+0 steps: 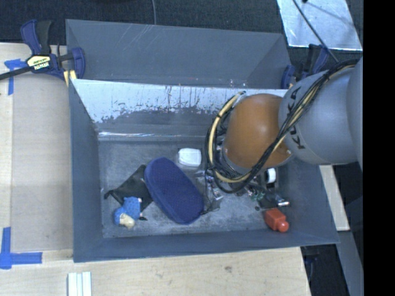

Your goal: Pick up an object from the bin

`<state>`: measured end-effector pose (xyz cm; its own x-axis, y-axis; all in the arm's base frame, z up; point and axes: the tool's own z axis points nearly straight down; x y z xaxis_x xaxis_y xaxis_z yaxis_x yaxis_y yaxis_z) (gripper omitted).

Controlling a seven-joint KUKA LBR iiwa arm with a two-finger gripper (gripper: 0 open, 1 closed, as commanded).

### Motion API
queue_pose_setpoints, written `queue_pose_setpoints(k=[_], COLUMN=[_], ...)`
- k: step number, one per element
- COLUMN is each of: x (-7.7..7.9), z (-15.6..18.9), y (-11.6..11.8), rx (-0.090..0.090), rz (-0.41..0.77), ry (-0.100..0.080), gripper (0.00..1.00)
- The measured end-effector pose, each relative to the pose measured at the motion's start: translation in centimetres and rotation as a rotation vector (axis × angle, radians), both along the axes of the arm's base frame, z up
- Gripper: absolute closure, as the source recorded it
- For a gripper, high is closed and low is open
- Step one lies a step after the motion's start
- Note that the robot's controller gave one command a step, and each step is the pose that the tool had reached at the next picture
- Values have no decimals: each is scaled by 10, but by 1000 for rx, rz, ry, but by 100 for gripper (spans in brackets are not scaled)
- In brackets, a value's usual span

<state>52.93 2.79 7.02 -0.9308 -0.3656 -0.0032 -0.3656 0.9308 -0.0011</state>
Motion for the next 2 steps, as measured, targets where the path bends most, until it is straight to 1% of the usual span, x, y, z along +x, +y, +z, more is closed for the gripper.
queue_pose_setpoints(k=[1, 2], x=[59, 58], z=[1, 0], y=[4, 4], rx=[-1, 0], rz=[423, 421], ry=[-3, -1], gripper=[100, 0])
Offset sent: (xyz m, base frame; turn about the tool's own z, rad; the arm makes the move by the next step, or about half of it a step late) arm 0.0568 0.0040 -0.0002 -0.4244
